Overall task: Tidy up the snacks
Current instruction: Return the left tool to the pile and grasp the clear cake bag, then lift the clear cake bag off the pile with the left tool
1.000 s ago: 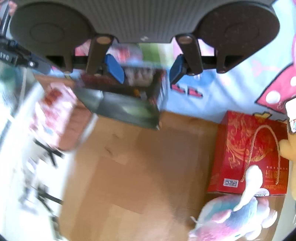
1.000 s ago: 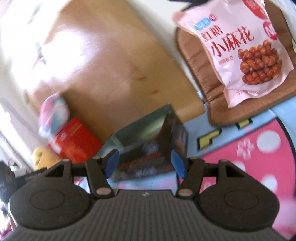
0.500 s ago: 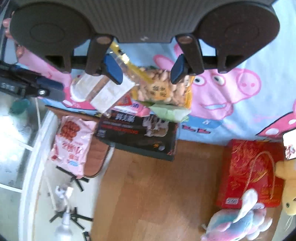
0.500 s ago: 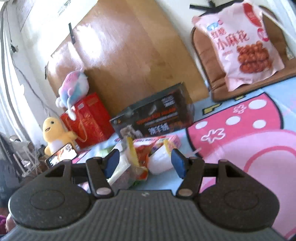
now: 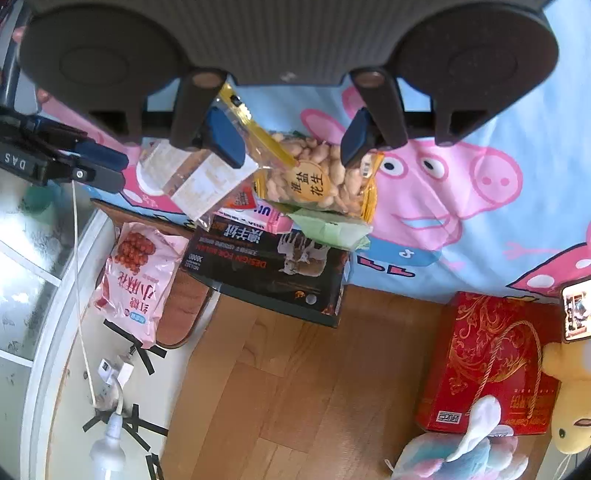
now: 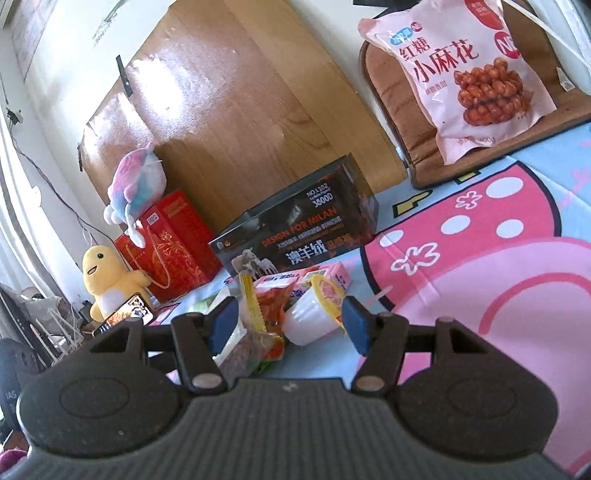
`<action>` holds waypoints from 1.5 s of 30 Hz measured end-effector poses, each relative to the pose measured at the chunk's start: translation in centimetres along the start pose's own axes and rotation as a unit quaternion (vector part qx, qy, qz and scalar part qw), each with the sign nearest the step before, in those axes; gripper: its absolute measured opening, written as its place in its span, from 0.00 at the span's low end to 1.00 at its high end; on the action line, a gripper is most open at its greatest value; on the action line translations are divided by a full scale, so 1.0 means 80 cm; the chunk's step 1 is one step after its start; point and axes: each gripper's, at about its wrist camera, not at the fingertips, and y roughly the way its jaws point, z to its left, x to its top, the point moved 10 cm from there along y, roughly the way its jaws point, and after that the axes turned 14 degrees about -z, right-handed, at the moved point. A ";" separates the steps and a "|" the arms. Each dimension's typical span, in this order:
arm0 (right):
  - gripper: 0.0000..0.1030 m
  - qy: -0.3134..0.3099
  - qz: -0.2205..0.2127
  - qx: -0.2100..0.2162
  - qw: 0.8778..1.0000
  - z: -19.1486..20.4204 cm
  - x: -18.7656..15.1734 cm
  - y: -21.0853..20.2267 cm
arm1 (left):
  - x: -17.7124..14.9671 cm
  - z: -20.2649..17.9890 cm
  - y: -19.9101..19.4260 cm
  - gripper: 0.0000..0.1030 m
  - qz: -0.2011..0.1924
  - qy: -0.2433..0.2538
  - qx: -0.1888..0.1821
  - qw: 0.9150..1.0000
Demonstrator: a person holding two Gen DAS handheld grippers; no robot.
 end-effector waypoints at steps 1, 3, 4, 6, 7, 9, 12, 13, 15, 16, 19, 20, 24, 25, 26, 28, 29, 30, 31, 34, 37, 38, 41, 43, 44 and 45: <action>0.63 -0.003 0.000 0.001 1.000 0.001 0.000 0.000 | 0.000 0.000 0.000 0.57 0.001 0.000 0.000 1.000; 0.63 -0.011 0.000 0.003 1.000 0.004 -0.001 -0.001 | 0.000 0.000 0.000 0.57 0.001 0.001 0.001 1.000; 0.63 -0.015 0.001 0.004 1.000 0.006 -0.001 -0.001 | 0.000 0.000 0.000 0.57 0.002 0.001 0.002 1.000; 0.63 -0.021 0.000 0.006 1.000 0.008 -0.001 -0.001 | 0.000 0.000 0.001 0.57 0.003 0.002 0.003 1.000; 0.63 -0.024 0.000 0.007 1.000 0.009 -0.002 -0.002 | 0.001 0.001 0.001 0.57 0.004 0.002 0.003 1.000; 0.63 -0.027 0.000 0.008 1.000 0.010 -0.002 -0.002 | 0.001 0.002 0.001 0.57 0.005 0.003 0.004 1.000; 0.63 -0.029 0.000 0.006 1.000 0.012 -0.002 -0.003 | 0.000 0.001 0.001 0.57 0.006 0.007 0.006 1.000; 0.63 -0.030 0.000 0.006 1.000 0.013 -0.002 -0.003 | 0.000 0.000 0.001 0.57 0.007 0.009 0.007 1.000; 0.63 -0.032 0.001 0.006 0.999 0.014 -0.003 -0.003 | 0.000 0.000 0.001 0.57 0.009 0.011 0.008 1.000; 0.63 -0.033 0.001 0.006 0.999 0.014 -0.003 -0.003 | -0.001 0.000 0.002 0.57 0.010 0.011 0.008 1.000; 0.63 -0.034 0.002 0.006 0.999 0.014 -0.003 -0.003 | -0.001 0.002 0.003 0.57 0.013 0.008 0.006 1.000; 0.63 -0.034 0.002 0.006 0.999 0.014 -0.003 -0.003 | -0.001 0.002 0.003 0.57 0.014 0.007 0.005 1.000; 0.63 -0.033 0.002 0.006 0.999 0.014 -0.004 -0.003 | -0.003 0.002 0.004 0.57 0.017 0.003 0.002 1.000; 0.63 -0.033 0.002 0.006 0.999 0.014 -0.004 -0.003 | -0.002 0.003 0.005 0.57 0.018 0.003 0.002 1.000; 0.63 -0.033 0.002 0.006 0.999 0.014 -0.004 -0.003 | -0.002 0.003 0.005 0.57 0.018 0.002 0.002 1.000; 0.63 -0.034 0.003 0.006 0.999 0.014 -0.004 -0.002 | -0.002 0.003 0.005 0.57 0.018 0.002 0.001 1.000; 0.63 -0.034 0.003 0.006 0.999 0.015 -0.004 -0.002 | -0.002 0.003 0.005 0.57 0.018 0.003 0.000 1.000; 0.63 -0.034 0.003 0.006 0.999 0.015 -0.004 -0.002 | -0.003 0.003 0.005 0.57 0.017 0.003 -0.001 1.000; 0.63 -0.034 0.003 0.006 0.999 0.015 -0.004 -0.002 | -0.003 0.002 0.005 0.57 0.017 0.004 -0.001 1.000; 0.63 -0.035 0.002 0.008 0.999 0.016 -0.004 -0.003 | -0.002 0.001 0.004 0.57 0.017 0.004 -0.004 1.000; 0.62 -0.044 -0.002 0.019 0.999 0.023 -0.004 -0.006 | 0.000 0.001 0.001 0.57 0.019 -0.002 -0.015 1.000; 0.62 -0.050 -0.002 0.024 0.998 0.027 -0.004 -0.006 | 0.001 0.000 -0.001 0.57 0.021 -0.006 -0.020 1.000; 0.53 -0.065 0.006 0.032 0.997 0.038 -0.009 -0.007 | 0.001 -0.009 -0.008 0.57 0.032 -0.021 -0.047 0.998; 0.50 -0.071 0.013 0.045 0.996 0.049 -0.013 -0.008 | -0.001 -0.017 -0.013 0.57 0.039 -0.032 -0.064 0.997; 0.50 -0.075 0.014 0.051 0.996 0.054 -0.014 -0.008 | -0.002 -0.021 -0.013 0.57 0.045 -0.036 -0.072 0.996; 0.50 -0.081 0.016 0.055 0.995 0.059 -0.016 -0.007 | -0.004 -0.024 -0.012 0.57 0.050 -0.039 -0.074 0.995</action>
